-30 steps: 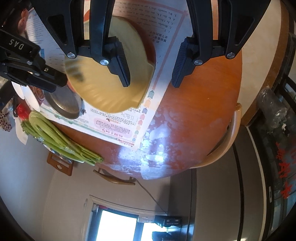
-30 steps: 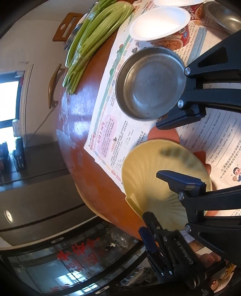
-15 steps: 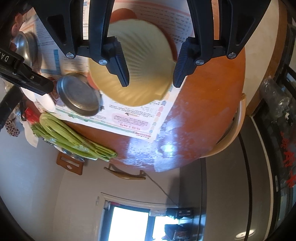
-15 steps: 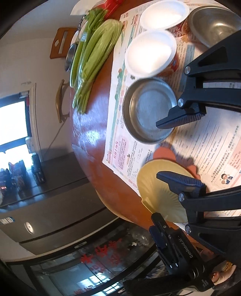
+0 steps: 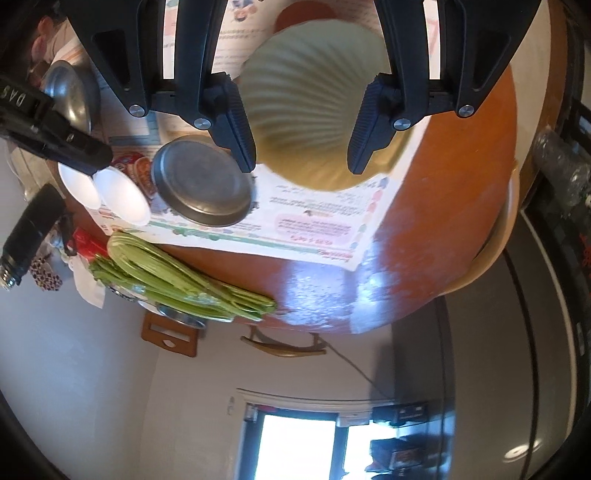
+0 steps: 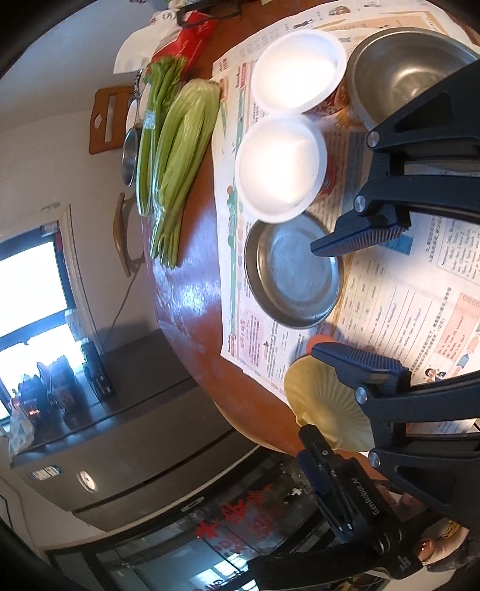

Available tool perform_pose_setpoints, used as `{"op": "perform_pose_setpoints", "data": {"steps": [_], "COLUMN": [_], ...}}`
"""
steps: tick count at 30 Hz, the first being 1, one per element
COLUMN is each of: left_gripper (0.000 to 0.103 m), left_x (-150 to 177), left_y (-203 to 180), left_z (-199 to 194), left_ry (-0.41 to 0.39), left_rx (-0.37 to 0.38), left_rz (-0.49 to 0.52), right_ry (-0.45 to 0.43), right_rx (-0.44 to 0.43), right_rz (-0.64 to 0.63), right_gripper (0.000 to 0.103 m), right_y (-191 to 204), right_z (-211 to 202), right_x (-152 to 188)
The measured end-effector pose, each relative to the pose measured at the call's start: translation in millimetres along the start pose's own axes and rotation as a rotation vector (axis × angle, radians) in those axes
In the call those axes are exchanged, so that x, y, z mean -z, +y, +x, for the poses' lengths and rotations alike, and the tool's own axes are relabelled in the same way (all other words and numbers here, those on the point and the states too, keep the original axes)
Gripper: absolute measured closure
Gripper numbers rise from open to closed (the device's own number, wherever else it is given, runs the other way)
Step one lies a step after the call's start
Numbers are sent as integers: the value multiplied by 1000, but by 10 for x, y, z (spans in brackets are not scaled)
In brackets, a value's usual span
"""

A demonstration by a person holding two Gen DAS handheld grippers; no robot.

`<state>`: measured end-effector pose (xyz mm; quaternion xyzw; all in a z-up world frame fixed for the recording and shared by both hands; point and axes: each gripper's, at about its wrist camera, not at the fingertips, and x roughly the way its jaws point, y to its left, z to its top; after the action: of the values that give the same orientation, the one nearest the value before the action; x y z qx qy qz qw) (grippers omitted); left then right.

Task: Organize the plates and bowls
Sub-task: 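Lower the yellow plate onto the pink plate and open the left gripper, then move the left gripper to the shallow steel plate and grasp its rim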

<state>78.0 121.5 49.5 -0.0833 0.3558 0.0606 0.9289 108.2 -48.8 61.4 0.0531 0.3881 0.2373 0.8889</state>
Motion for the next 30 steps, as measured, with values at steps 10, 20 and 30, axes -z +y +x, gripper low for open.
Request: {"op": "perform_pose_setpoints", "data": {"steps": [10,20,30], "left_gripper": [44,44,44], "left_x": [-243,-417,-464], "left_y": [-325,-448,-517], "left_z": [231,731,1199], "left_ry": [33,137,217], "left_rx": [62,96,103], "left_rz": [80,123,133], "right_ry": [3,63,109], "right_rx": [55,47,58], "right_rz": [56,148,198], "right_gripper": [55,55,55], "right_y": [-133,-230,-312], "right_z": [54,355,640], "right_x": [102,149,121]}}
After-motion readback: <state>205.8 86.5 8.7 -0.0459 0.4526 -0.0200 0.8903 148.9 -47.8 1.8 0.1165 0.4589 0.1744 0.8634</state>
